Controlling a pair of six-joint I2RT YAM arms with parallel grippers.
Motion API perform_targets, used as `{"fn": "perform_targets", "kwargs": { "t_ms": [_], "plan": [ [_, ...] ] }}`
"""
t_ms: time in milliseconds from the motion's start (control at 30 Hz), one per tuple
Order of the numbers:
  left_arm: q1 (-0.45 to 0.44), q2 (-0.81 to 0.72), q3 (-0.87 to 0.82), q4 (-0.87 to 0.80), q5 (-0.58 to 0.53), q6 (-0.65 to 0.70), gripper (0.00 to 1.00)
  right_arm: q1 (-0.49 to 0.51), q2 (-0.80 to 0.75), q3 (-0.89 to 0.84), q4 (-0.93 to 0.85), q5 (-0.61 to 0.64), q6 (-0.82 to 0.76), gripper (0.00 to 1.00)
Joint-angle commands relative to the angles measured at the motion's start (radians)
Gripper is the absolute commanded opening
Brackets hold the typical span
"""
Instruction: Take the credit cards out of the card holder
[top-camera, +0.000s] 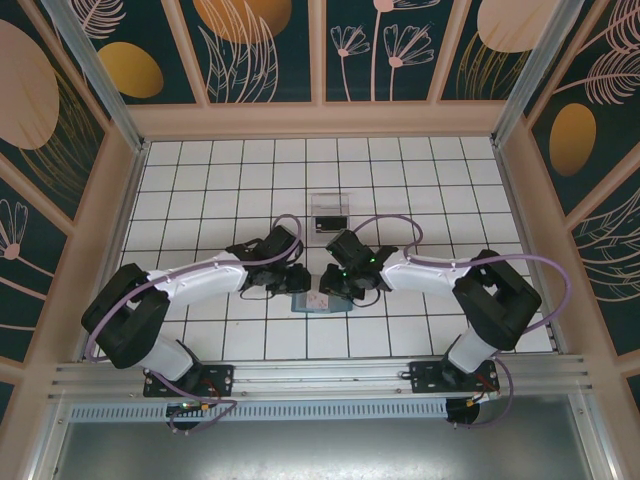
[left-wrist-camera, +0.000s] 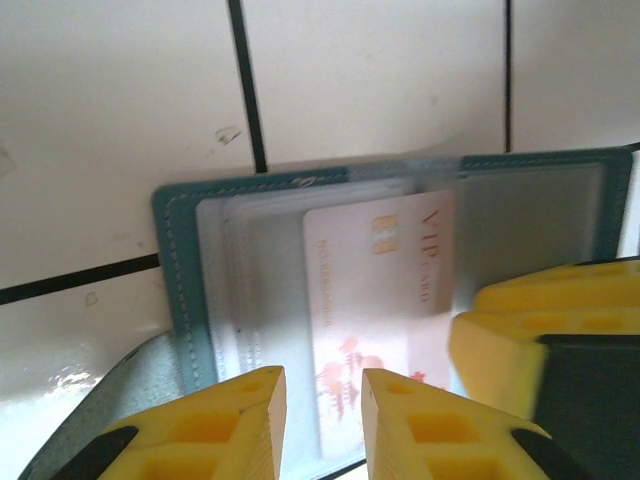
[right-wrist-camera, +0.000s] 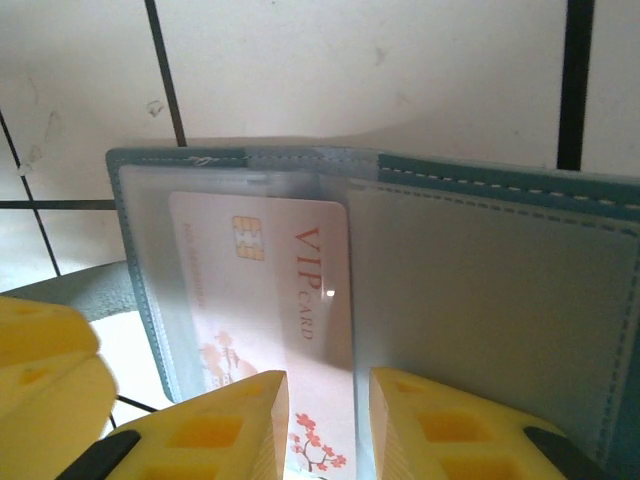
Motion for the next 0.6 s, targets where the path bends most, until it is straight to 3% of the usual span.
{"fn": "perform_targets", "kwargs": {
  "t_ms": [0, 567],
  "plan": [
    [0.004, 0.019, 0.027, -0.037, 0.004, 0.022, 0.28, -0.007, 0.015, -0.015, 0.025, -0.008, -0.006, 0.28],
    [0.004, 0.137, 0.034, -0.122, -0.067, 0.087, 0.26, -0.029, 0.038, 0.011, 0.042, -0.026, -0.027, 0.28]
  ]
}}
